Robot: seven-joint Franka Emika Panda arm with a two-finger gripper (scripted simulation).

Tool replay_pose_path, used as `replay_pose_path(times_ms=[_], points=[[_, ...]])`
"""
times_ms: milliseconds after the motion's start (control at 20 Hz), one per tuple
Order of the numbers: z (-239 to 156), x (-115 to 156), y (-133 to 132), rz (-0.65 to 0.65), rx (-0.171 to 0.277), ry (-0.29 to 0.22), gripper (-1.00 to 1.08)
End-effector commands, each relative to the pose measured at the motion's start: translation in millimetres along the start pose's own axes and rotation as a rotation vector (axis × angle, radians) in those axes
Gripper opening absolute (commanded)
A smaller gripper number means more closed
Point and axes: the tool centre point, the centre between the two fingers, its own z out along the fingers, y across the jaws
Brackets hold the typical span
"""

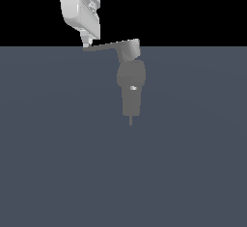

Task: Turn on the faucet by rotating a designated handle.

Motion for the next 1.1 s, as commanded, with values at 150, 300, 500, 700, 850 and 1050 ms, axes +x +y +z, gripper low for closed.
replay_pose_path(times_ms=[150,300,500,700,850,1050], points=[[7.3,8.8,17.6,0.014,-0.018,0.006,-1.00],[8.4,9.9,26.5,0.016,-0.020,0.006,-1.00],[9.8,11.5,38.6,0.019,-0.023,0.007,-1.00],[10.8,12.6,47.9,0.022,-0.025,0.008,-1.00],[-0.8,13.2,46.1,0.018,0.002,0.003,-1.00],[0.6,21.9,56.2,0.019,-0.001,0.003,-1.00]])
